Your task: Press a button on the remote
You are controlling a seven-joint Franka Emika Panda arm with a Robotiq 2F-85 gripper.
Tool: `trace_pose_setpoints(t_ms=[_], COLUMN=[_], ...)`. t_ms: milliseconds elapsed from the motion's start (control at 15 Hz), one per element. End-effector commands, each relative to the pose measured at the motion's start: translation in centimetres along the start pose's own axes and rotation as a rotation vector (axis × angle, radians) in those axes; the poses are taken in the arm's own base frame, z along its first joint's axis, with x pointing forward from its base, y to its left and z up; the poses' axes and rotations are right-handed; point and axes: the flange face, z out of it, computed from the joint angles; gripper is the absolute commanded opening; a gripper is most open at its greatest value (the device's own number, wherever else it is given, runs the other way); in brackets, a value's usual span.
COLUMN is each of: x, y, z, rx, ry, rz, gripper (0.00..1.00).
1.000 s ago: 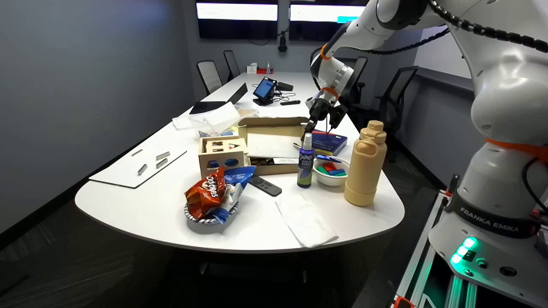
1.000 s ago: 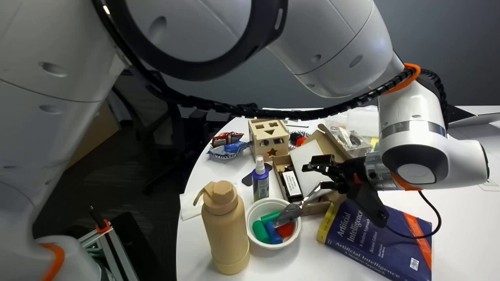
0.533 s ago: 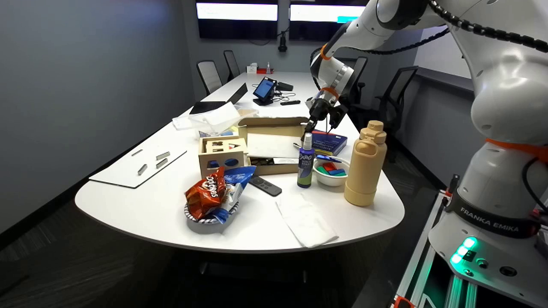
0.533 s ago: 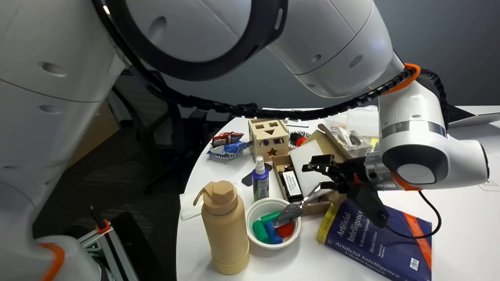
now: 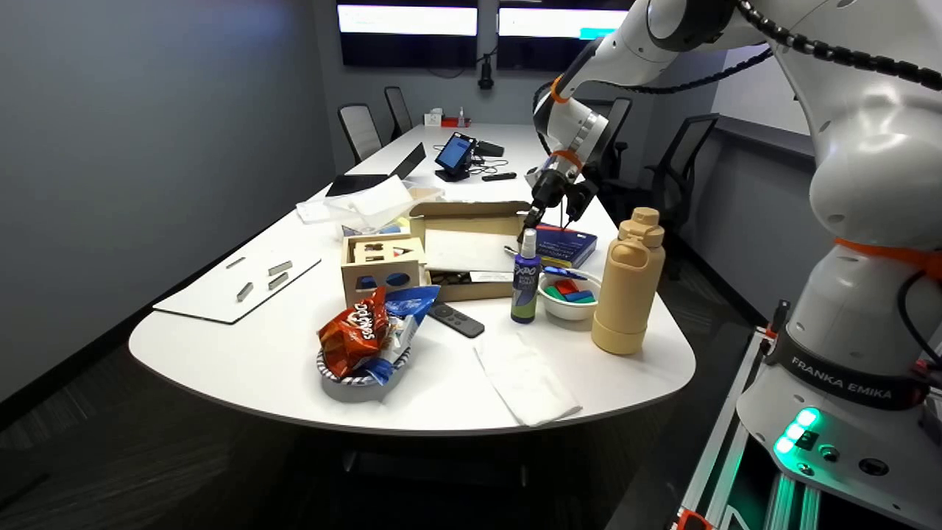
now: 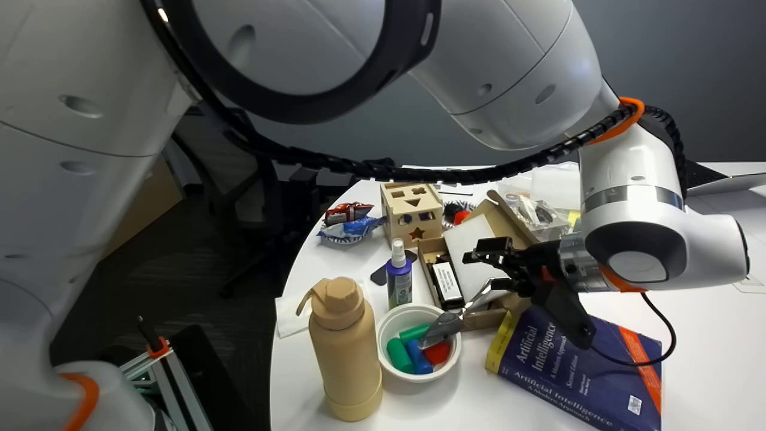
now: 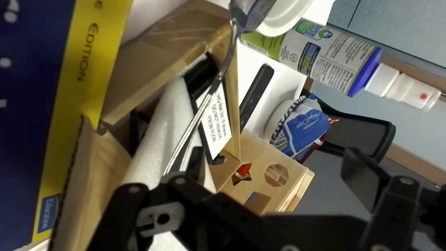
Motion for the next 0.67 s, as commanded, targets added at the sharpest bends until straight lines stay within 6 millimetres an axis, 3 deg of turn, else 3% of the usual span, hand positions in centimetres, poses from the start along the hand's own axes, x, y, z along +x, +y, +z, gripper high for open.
trace_pose_setpoints(t_ms=[0, 400, 600], x=[0.8, 4.2, 6.4], y=[-0.8, -6.1, -10.8], z=[-0.2, -0.1, 1.7], rx=[-0.034, -0.326, -0.458], ry=[-0.004, -0.042, -0.092], rz=[-0.007, -0.126, -0.207], gripper=[1.0, 1.0, 1.0])
